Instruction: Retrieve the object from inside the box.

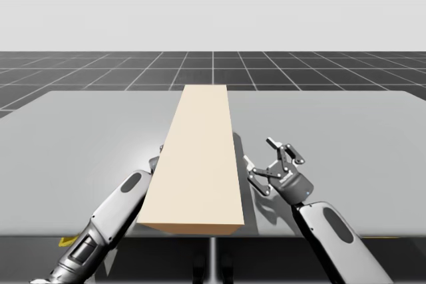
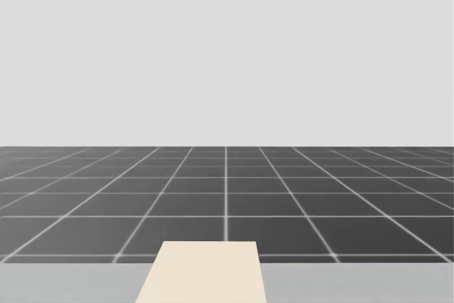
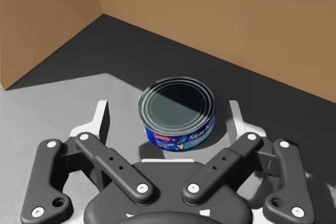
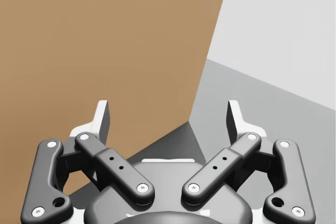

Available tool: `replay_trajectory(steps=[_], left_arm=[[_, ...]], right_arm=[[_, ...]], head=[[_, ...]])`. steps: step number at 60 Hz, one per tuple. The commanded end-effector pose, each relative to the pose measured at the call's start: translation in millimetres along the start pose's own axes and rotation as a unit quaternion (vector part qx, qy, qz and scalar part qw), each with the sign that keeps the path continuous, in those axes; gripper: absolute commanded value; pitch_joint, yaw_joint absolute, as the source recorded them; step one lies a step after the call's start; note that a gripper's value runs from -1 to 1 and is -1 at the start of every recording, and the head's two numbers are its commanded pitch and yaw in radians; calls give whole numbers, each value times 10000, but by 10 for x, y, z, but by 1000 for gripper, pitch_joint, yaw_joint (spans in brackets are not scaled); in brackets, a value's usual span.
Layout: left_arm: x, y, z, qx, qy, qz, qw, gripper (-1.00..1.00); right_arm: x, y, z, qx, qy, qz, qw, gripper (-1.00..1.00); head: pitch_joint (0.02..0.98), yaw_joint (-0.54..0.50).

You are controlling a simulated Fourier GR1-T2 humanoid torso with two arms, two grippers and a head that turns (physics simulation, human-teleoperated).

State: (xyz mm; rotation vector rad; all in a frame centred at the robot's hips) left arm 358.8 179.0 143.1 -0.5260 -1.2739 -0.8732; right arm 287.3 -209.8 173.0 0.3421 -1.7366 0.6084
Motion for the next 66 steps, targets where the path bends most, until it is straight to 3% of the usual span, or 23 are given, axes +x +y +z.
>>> replay_trajectory(steps=[1, 10, 18, 20, 22, 23, 27, 40, 48, 66], left_arm=[[-57, 68, -233, -62, 107, 131, 9998, -1000], [-145, 98, -376, -104, 237, 379, 9989, -1000], [-229, 57, -406, -199, 389, 425, 9981, -1000], [-239, 47, -413, -258, 441, 491, 9975, -632], [-250, 45, -419, -254, 426, 471, 9977, -137], [-265, 39, -426, -321, 447, 507, 9972, 703], [-285, 24, -427, -367, 484, 484, 9970, 908], [-108, 108, -225, -171, 313, 419, 9985, 994], [-28, 227, 137, 206, 239, 286, 9991, 1000], [-112, 457, 1058, 1102, 123, 288, 9934, 994]], right_arm=[[17, 6, 26, -21, 22, -49, 10000, -1000], [23, 2, 39, -31, 41, -68, 10000, -1000], [29, -1, 45, -43, 60, -72, 9999, -1000], [33, -1, 49, -46, 72, -79, 9999, -1000], [34, -2, 48, -58, 79, -75, 9999, -1000], [35, -3, 49, -60, 77, -70, 9999, -1000], [36, -5, 52, -68, 100, -78, 9999, -1000], [39, -17, 62, -87, 148, -82, 9998, -1000], [45, -36, 63, -116, 171, -96, 9997, -1000], [59, -88, 70, -175, 181, -120, 9996, -1000]], head=[[108, 1], [119, 2], [126, 6], [126, 7], [126, 7], [126, 7], [127, 8], [126, 12], [125, 11], [119, 14]])
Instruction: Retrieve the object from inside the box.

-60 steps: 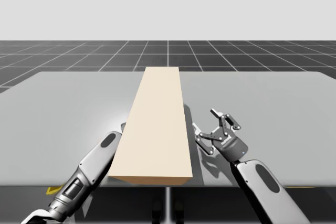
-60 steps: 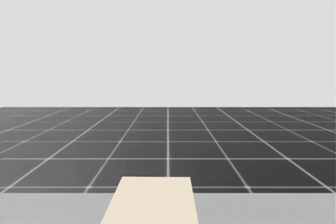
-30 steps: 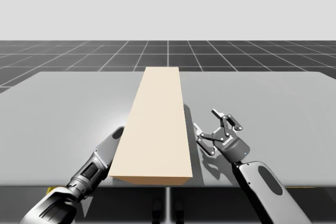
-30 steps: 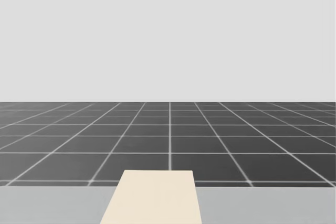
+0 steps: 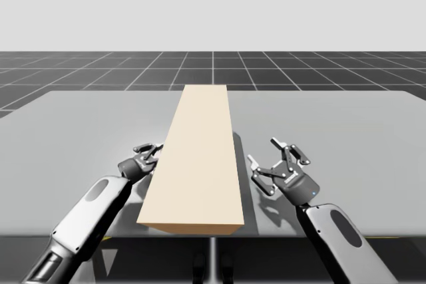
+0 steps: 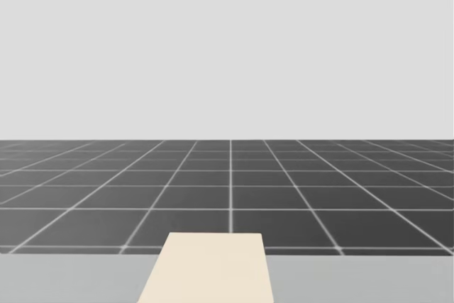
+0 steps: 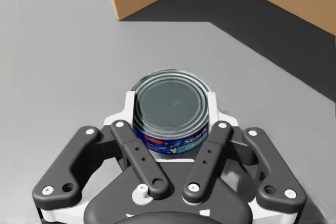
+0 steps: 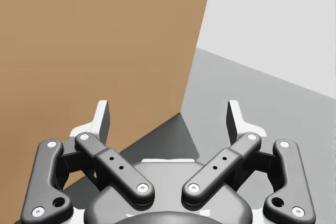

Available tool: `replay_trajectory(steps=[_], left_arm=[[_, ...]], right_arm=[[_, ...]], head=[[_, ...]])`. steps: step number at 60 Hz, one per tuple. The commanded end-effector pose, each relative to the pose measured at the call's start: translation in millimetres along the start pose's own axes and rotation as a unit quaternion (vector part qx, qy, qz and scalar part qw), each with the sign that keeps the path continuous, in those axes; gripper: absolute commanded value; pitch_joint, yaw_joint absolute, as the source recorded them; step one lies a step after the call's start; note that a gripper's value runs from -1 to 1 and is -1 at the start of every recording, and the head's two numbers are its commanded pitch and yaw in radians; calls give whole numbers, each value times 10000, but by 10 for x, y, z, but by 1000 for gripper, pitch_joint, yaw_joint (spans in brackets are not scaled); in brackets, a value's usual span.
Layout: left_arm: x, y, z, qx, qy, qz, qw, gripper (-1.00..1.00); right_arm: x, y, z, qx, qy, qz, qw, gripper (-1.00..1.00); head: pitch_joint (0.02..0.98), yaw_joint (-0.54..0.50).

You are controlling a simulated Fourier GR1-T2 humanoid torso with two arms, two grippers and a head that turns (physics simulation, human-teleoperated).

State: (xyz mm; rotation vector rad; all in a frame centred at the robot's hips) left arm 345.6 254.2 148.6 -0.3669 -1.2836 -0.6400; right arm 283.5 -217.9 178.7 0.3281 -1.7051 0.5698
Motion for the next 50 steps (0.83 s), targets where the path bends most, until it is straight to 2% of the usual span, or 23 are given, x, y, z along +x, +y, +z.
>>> replay_trajectory(steps=[1, 9, 15, 35, 45, 50], left_arm=[[31, 233, 414, -26, -151, -135, 9998, 994], [26, 330, 615, 226, -173, -145, 9995, 997], [192, 407, 746, 391, -333, -228, 9984, 996], [1329, 811, 972, 878, -957, -929, 9872, 996], [1808, 862, 975, 1003, -1189, -1187, 9807, 1000], [2023, 852, 981, 1082, -1331, -1325, 9762, 1000]], right_arm=[[2, -33, 2, -32, 12, -11, 10000, -1000], [3, -45, 0, -50, 20, -16, 10000, -1000], [2, -56, -2, -69, 35, -21, 10000, -1000], [-2, -71, -2, -77, 74, -32, 9999, -1000], [-3, -84, 2, -82, 71, -43, 9999, -1000], [-9, -107, -23, -89, 63, -150, 9998, -1000]], head=[[117, 14], [108, 14], [100, 17], [94, 13], [94, 12], [94, 11]])
